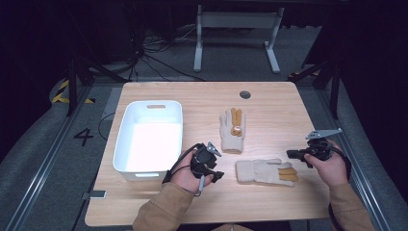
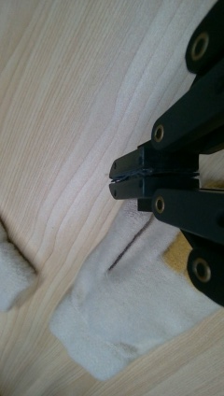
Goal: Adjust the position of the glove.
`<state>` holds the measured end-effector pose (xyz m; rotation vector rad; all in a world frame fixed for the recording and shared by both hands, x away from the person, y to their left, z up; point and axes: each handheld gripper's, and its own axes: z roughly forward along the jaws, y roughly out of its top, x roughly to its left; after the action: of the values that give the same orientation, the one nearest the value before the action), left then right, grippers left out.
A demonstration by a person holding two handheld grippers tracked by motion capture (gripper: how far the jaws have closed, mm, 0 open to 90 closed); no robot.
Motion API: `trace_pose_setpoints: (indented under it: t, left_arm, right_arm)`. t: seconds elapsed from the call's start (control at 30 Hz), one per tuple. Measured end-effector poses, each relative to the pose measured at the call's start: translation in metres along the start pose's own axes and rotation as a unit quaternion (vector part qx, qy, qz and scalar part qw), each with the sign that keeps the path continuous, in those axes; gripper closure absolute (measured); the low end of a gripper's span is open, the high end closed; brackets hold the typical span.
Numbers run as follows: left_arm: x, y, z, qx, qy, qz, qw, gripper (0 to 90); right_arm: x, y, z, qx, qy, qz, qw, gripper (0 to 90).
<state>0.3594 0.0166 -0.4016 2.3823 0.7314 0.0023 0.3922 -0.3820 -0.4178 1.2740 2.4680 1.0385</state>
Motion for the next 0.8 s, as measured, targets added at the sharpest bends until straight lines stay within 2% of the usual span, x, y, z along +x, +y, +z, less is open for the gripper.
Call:
trace_pose_setpoints:
  t: [0.17,0.33,0.5,0.57,0.67,0.8]
  left_arm:
    - [0.003,0.001,-0.002,-0.007,0.004,-0.003,1.0,56.2]
    - [0.006,0.0,-0.001,-0.005,0.001,-0.002,1.0,57.7]
    - [0.005,0.0,-0.002,-0.007,-0.006,-0.003,1.0,59.2]
    - [0.005,0.0,-0.002,-0.008,-0.005,-0.003,0.9999,58.9]
    - [0.005,-0.001,-0.003,-0.008,-0.006,-0.001,0.9999,58.9]
    - [0.005,-0.001,-0.003,-0.008,-0.008,-0.001,0.9999,58.9]
  right_arm:
    - [0.001,0.001,-0.001,-0.012,0.003,-0.005,0.9999,89.6]
    - [0.005,0.003,0.003,-0.006,0.012,-0.014,0.9998,89.6]
    - [0.009,0.004,0.009,0.009,0.017,-0.019,0.9996,89.6]
    - [0.011,0.004,0.012,0.03,0.026,-0.024,0.9989,89.5]
    - [0.019,0.004,0.018,0.048,0.033,-0.034,0.9978,89.7]
    - [0.027,0.007,0.019,0.058,0.043,-0.042,0.9965,89.7]
